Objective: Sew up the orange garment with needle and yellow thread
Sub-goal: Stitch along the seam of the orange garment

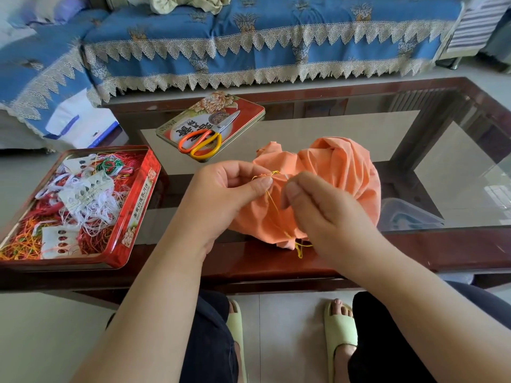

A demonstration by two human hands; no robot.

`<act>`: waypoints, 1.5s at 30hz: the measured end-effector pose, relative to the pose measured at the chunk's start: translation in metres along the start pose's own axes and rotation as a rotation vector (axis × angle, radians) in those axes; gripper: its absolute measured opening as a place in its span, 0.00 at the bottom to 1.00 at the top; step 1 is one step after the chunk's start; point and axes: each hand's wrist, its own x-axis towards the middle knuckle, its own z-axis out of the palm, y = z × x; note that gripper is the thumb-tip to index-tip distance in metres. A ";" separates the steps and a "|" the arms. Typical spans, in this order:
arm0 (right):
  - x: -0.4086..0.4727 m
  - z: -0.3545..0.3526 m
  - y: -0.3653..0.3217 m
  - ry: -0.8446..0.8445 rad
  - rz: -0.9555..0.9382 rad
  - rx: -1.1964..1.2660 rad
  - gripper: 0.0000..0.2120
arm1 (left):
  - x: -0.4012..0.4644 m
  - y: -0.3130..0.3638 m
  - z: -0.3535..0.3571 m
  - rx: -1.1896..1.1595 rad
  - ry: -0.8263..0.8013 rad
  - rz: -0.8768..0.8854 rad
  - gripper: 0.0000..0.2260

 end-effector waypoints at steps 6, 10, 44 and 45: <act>0.002 0.003 0.004 -0.054 0.142 -0.062 0.14 | 0.002 0.001 0.000 0.004 0.016 0.017 0.04; 0.002 0.005 0.004 -0.051 0.133 -0.102 0.16 | 0.001 0.000 0.000 0.011 0.014 0.040 0.05; 0.022 -0.042 0.014 -0.080 0.477 1.079 0.10 | -0.010 0.010 0.009 0.252 -0.103 0.309 0.14; 0.022 -0.041 0.014 -0.075 0.473 1.098 0.10 | -0.010 0.010 0.009 0.248 -0.109 0.310 0.14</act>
